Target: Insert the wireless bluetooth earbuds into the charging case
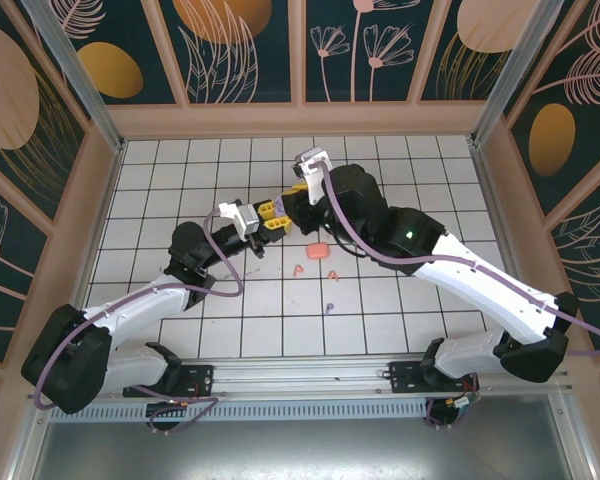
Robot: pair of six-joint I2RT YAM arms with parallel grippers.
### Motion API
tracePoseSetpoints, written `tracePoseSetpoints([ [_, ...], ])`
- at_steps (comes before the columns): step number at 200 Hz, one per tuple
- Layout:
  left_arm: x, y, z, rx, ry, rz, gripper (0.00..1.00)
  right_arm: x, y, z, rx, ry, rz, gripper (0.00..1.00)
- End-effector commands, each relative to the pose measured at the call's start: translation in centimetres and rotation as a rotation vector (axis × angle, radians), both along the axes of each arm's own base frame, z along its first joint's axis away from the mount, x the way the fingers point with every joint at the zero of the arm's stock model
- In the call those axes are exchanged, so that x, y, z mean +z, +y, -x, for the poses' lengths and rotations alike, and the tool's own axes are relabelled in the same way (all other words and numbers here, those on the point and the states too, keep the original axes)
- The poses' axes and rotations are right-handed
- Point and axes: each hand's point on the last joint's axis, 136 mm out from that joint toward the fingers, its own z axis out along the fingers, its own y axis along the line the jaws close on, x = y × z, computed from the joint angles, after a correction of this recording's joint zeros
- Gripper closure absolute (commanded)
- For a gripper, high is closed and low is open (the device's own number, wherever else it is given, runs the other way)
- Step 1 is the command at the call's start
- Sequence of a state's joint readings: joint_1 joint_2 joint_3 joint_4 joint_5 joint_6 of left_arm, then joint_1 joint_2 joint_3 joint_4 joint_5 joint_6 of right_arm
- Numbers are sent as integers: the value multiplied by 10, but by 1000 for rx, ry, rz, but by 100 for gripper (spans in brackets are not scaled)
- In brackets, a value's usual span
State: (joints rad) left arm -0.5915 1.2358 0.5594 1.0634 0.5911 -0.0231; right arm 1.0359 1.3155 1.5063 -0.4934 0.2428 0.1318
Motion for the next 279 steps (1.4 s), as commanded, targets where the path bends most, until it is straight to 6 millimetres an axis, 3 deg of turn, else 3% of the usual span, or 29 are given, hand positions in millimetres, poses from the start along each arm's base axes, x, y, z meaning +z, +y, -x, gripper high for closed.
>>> tracePoseSetpoints([
  [1, 27, -1, 7, -29, -65, 53, 100, 6, 4, 2, 10, -17, -36, 77],
  [167, 34, -1, 6, -27, -71, 62, 100, -25, 15, 4, 49, 41, 21, 77],
  [245, 38, -1, 5, -27, -61, 74, 100, -57, 30, 18, 126, 52, 166, 78],
  [266, 37, -2, 4, -29, -52, 73, 100, -55, 30, 15, 111, 49, 165, 77],
  [279, 36, -2, 4, -27, -48, 73, 100, -48, 30, 13, 95, 44, 150, 70],
])
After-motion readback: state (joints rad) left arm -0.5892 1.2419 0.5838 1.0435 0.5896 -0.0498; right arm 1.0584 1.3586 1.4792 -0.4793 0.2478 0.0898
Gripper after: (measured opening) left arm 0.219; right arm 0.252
